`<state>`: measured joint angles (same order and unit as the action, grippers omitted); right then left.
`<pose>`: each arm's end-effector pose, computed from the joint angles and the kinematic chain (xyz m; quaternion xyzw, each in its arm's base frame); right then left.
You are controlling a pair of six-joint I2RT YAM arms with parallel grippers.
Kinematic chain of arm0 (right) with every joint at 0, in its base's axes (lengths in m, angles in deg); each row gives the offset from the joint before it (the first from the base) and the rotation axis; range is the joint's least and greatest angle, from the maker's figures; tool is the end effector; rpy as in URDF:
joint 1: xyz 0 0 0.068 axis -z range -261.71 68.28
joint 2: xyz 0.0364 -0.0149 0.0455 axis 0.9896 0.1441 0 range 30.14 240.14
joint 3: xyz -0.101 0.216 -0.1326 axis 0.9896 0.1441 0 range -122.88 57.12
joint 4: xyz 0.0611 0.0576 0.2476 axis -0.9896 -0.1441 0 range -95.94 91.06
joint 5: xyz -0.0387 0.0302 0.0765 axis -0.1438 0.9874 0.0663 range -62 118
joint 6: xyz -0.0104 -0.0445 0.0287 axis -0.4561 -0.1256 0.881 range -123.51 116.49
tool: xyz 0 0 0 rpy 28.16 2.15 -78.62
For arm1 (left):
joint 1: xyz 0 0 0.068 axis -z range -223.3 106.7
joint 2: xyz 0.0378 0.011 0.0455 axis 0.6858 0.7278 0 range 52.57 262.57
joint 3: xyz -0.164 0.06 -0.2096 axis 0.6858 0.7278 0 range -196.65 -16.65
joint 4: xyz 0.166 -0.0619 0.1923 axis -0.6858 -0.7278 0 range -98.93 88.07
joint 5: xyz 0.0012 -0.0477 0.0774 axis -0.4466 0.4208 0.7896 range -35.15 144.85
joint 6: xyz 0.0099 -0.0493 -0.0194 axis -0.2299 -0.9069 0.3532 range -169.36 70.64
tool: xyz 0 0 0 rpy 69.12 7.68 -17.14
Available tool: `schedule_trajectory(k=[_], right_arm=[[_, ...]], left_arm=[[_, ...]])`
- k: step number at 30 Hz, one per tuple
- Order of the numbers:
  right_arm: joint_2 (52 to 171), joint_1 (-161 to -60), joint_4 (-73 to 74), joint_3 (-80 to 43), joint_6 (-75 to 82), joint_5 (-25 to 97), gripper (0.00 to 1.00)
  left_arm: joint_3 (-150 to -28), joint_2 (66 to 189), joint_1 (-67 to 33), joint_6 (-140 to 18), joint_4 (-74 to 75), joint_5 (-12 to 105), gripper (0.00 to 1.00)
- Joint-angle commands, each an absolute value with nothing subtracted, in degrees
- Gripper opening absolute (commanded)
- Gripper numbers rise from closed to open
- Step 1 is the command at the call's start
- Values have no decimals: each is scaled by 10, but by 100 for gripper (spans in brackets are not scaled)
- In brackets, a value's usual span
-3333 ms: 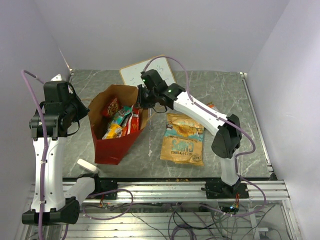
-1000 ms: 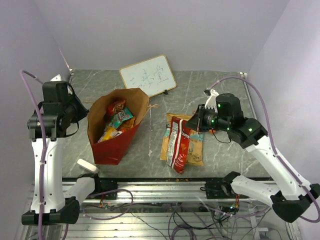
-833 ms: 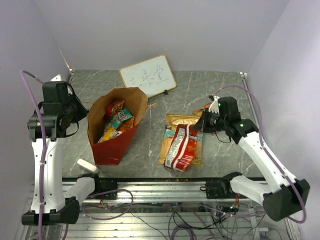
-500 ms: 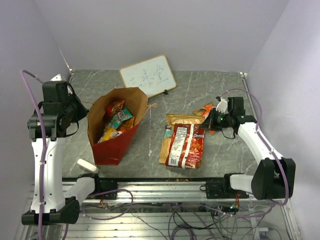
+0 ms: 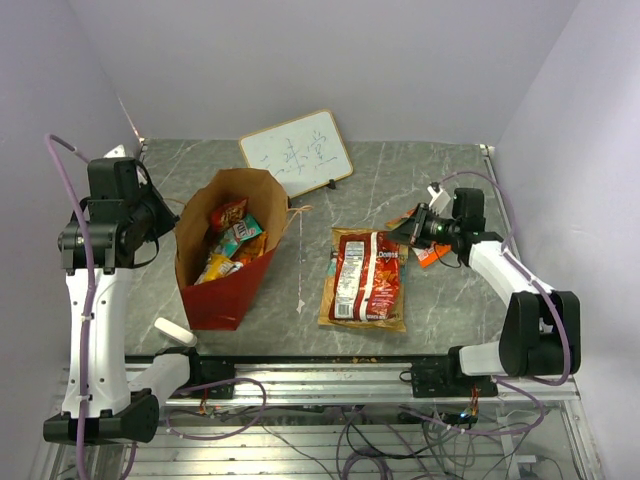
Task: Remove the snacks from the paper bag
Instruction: Place the snack at the center of the board, then adjust the paper bag at the center of the board.
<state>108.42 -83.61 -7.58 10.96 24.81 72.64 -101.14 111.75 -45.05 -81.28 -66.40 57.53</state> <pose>0.2799 0.0342 0.2276 0.0382 0.8549 0.4338 0.2821 0.1655 0.0067 0.4300 -0.2712 0.8613 -0.0913 0.4198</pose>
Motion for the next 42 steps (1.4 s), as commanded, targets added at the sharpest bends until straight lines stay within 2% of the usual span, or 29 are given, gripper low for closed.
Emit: schedule_trajectory(k=[1, 7, 12, 14, 15, 22, 26, 33, 35, 38, 42], right_arm=[[1094, -835, 12, 135, 297, 727, 0], [1158, -826, -121, 74, 173, 712, 0], [1172, -826, -169, 48, 164, 655, 0], [1176, -826, -200, 29, 151, 632, 4], [1178, -826, -221, 15, 144, 619, 6], [1180, -839, -363, -88, 118, 505, 46], [1178, -900, -420, -164, 123, 462, 60], [1186, -1058, -419, -254, 222, 522, 70], [1185, -1078, -378, -259, 281, 559, 72], [1180, -1092, -294, -242, 383, 611, 80], [1187, -1120, -274, -252, 453, 614, 80]], left_arm=[[-1019, 1119, -451, -811, -641, 561, 7], [-1022, 1122, -451, -808, -636, 554, 7], [-1019, 1121, -451, -805, -622, 538, 7], [-1018, 1120, -451, -803, -616, 527, 7], [-1017, 1121, -451, -800, -613, 520, 7], [-1016, 1125, -451, -798, -599, 495, 7], [-1017, 1127, -451, -797, -594, 481, 7], [-1023, 1127, -452, -789, -588, 467, 7], [-1023, 1125, -451, -787, -585, 464, 7], [-1019, 1120, -452, -788, -581, 460, 7], [-1018, 1117, -451, -791, -574, 449, 7]])
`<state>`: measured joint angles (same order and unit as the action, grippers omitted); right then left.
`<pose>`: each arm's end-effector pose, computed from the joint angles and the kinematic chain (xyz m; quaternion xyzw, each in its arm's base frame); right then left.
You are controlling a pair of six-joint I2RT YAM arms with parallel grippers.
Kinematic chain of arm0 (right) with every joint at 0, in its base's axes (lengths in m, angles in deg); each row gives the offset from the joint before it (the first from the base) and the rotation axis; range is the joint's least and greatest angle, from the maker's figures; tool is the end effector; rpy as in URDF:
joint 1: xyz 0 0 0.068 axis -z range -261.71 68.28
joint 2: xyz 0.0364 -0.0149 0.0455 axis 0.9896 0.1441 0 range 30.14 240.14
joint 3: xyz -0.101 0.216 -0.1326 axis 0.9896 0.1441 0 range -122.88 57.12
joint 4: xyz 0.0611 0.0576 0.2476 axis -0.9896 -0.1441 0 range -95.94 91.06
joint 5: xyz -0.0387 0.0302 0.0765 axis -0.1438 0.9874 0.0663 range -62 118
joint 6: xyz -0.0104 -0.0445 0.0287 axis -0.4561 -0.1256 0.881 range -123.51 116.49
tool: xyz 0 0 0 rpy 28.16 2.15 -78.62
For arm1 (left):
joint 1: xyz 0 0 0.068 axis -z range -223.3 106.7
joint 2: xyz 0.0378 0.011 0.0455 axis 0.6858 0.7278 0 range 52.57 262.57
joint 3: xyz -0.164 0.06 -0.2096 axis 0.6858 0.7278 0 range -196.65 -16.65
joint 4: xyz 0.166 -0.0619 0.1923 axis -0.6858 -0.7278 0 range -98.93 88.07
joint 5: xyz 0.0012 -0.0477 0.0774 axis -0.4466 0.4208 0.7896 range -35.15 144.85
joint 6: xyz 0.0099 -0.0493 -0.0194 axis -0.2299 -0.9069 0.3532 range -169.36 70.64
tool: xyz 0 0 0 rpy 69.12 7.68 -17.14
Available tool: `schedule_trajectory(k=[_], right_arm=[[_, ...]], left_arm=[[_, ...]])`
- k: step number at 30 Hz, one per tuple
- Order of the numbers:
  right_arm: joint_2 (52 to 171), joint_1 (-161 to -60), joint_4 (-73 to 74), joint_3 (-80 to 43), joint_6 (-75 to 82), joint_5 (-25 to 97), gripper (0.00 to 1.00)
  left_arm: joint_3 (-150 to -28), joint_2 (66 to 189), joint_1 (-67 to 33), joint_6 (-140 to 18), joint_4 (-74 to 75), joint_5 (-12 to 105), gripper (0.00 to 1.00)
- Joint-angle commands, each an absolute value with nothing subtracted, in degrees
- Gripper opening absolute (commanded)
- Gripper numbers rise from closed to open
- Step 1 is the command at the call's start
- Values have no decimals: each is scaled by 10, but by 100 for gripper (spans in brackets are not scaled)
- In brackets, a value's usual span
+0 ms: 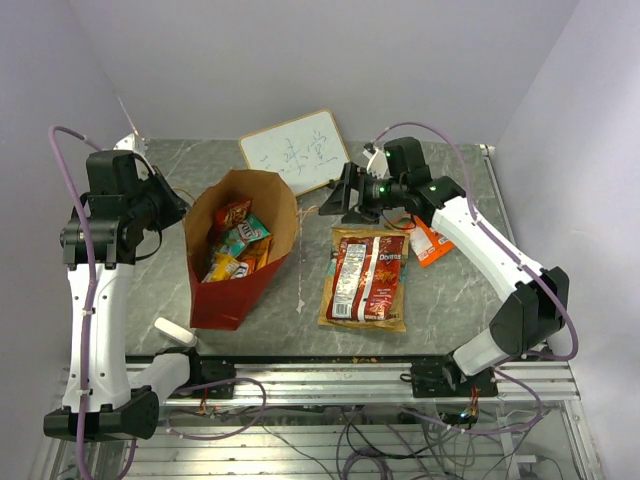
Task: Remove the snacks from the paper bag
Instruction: Adjust the paper bag at the center of the board.
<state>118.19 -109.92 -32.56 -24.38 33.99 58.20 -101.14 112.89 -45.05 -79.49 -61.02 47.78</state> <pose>0.2923 0.1770 0.3414 -0.0385 0.8816 0.4191 0.2135 0.1780 0.0011 0.4354 -0.2157 0.8588 -0.1661 0.4340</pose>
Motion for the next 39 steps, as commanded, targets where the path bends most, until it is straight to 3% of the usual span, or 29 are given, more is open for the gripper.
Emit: schedule_trajectory(k=[1, 17, 27, 33, 37, 39], right_arm=[[1191, -1123, -279, -260, 456, 611, 80], [1215, -1135, -357, -312, 406, 574, 80], [1251, -1134, -429, -350, 337, 549, 82], [1295, -1206, -435, -333, 337, 495, 76], [1304, -1221, -462, -356, 328, 472, 68], [1296, -1223, -442, -344, 322, 473, 59]], left_arm=[[-1018, 1116, -452, -791, -574, 447, 7], [-1054, 1111, -451, -786, -609, 494, 7], [-1011, 1096, -451, -799, -625, 490, 7], [-974, 1086, -449, -825, -631, 497, 7], [-996, 1099, -449, -826, -651, 517, 7], [-1000, 1098, -449, -820, -645, 529, 7]])
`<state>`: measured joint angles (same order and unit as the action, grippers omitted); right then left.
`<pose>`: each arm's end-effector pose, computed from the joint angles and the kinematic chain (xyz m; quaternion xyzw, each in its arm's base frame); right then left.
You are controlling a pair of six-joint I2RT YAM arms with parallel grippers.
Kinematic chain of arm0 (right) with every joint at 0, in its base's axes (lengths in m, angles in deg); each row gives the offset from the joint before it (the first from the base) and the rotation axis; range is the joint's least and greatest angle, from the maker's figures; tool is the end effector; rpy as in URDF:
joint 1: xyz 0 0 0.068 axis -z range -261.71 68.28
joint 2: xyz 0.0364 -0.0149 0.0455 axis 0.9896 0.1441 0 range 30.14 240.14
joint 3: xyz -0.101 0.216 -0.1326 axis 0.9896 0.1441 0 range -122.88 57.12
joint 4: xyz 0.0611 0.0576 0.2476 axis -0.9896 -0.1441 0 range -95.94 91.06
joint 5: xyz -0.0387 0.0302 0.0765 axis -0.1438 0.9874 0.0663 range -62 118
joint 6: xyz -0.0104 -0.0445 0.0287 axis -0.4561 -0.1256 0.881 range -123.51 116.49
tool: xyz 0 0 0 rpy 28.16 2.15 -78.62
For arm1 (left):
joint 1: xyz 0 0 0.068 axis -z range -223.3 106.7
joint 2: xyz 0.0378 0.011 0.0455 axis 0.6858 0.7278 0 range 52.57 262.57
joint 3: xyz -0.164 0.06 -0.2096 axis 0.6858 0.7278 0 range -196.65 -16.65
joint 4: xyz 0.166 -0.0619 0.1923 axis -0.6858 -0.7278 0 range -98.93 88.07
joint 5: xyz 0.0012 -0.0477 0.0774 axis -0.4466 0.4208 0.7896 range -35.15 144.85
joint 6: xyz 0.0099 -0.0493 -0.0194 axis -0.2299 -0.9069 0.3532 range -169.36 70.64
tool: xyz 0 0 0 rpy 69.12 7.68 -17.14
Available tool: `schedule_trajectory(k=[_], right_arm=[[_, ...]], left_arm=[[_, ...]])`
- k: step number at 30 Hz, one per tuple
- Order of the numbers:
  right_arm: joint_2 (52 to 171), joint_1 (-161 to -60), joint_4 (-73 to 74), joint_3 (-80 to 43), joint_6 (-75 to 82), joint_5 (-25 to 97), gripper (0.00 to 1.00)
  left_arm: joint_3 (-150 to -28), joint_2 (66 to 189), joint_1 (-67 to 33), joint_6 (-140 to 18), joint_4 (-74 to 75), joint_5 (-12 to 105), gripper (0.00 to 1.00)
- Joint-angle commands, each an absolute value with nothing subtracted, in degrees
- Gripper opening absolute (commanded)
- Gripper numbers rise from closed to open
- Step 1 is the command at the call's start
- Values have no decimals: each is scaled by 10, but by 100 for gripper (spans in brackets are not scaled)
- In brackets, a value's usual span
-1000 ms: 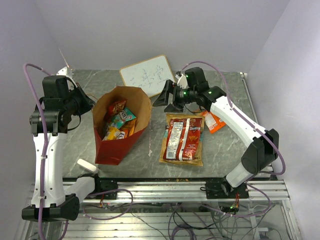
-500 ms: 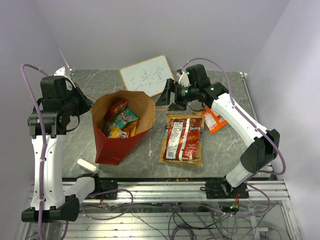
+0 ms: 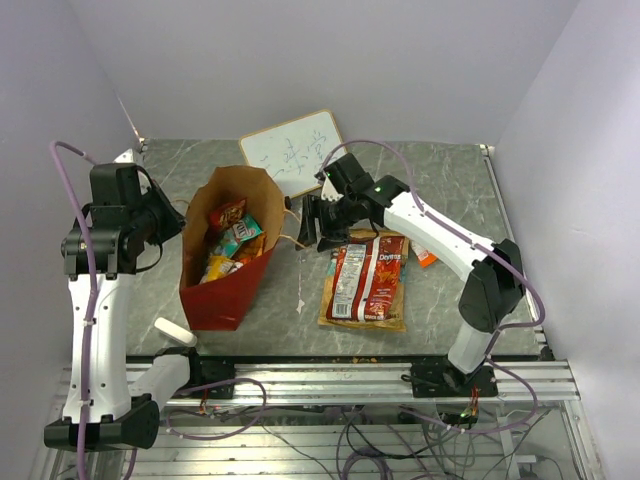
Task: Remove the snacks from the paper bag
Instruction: Adjust the paper bag at the center of the board.
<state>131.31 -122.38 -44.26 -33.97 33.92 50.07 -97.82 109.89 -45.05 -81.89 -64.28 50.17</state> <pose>0.2823 0.2600 0.3006 -0.0834 0.9351 0.3258 0.1116 0.1630 0.0021 0.4215 -0.2483 0.8652 -0.1507 0.4087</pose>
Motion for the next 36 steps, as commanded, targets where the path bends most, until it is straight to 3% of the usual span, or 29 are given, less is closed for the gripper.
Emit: schedule_trajectory(k=[1, 5, 8, 14, 18, 29, 36], right_arm=[[1297, -1223, -440, -343, 322, 481, 54], [1298, -1242, -409, -348, 313, 510, 17], [1296, -1260, -364, -339, 325, 548, 0], [1337, -1309, -330, -379, 323, 581, 0], [1355, -1340, -330, -388, 309, 578, 0], [1250, -1359, -283, -164, 277, 517, 0], [1197, -1358, -294, -92, 273, 456, 9]], left_arm=[[-998, 1095, -449, -825, -641, 545, 7], [-1019, 1098, -449, -840, -617, 571, 7], [-1049, 1110, -449, -848, -596, 604, 7], [-1124, 1137, -449, -816, -552, 693, 7], [-1140, 1134, -449, -781, -515, 688, 7], [-869, 968, -450, -840, -458, 453, 7], [-846, 911, -449, -860, -512, 395, 7]])
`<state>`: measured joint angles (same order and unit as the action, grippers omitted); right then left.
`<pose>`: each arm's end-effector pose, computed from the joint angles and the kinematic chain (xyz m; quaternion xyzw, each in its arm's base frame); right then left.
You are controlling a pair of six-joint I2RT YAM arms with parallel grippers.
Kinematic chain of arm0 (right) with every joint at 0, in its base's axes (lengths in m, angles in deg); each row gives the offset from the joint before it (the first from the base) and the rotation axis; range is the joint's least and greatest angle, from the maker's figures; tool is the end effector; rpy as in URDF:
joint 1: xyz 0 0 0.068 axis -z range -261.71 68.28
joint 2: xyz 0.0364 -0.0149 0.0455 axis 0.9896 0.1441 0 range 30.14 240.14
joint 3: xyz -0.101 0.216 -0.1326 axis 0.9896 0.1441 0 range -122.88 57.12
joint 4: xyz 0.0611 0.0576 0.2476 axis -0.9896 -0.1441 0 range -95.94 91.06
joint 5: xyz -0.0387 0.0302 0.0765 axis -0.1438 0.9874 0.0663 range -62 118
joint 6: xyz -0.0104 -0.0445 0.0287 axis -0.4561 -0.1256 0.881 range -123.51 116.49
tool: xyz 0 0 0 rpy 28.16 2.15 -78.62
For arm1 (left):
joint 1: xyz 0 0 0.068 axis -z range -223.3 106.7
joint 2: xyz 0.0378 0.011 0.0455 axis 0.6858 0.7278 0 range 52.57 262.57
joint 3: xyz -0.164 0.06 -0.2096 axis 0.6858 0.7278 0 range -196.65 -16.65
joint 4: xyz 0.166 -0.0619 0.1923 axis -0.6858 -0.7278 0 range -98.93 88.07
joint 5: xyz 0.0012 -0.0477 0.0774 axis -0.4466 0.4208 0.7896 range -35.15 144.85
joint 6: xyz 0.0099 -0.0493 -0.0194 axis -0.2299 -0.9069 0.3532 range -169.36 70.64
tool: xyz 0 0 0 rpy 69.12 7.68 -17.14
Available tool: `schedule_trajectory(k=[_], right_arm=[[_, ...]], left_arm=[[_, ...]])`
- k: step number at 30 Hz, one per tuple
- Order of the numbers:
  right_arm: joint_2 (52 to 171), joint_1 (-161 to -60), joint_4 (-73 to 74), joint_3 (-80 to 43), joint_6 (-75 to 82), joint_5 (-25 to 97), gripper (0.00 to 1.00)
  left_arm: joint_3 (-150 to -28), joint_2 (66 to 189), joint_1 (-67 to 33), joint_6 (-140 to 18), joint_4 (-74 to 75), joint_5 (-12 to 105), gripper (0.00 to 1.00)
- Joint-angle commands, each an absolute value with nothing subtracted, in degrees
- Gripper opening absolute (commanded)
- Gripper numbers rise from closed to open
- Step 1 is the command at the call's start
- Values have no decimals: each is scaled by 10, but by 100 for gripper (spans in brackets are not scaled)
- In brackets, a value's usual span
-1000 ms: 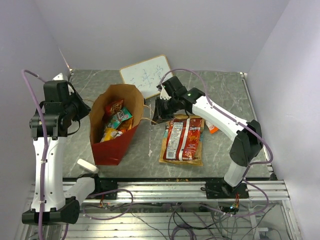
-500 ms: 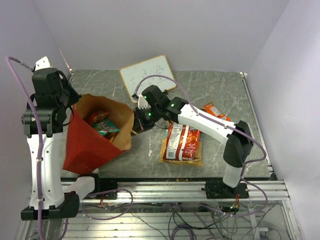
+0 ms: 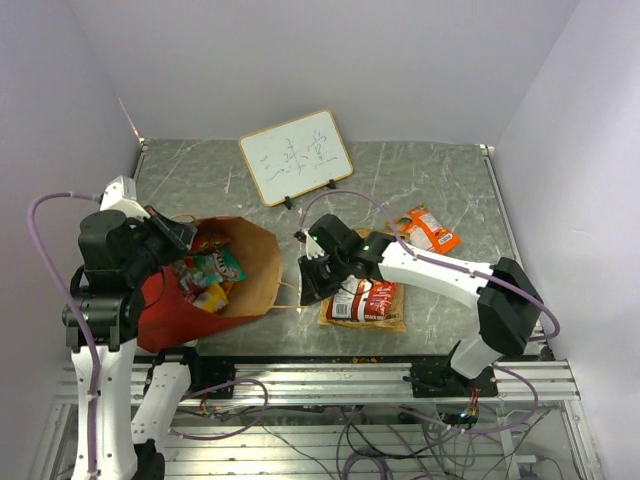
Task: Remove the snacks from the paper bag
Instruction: Adjust the paper bag at the center of the board.
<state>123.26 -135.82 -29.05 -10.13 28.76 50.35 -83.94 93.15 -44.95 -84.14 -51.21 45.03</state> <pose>0.1889 0.2839 0.2355 -0.2334 0.9104 0.3315 0.0824 0.1123 -0.0028 0.4071 -0.2140 0.8021 -0.2259 0.5097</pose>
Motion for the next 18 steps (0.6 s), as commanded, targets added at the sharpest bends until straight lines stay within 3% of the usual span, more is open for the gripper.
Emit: schedule_trajectory(k=[1, 4, 10, 18], right_arm=[[1192, -1358, -302, -95, 269, 443, 12], [1176, -1358, -333, -114, 249, 384, 20], [1146, -1359, -315, -157, 141, 316, 59], [1205, -1358, -236, -204, 99, 333, 69]], left_arm=[[-849, 910, -449, -860, -517, 395, 7], [-860, 919, -449, -850, -514, 378, 7], [-879, 930, -449, -831, -489, 340, 7], [-890, 952, -449, -832, -429, 327, 7]])
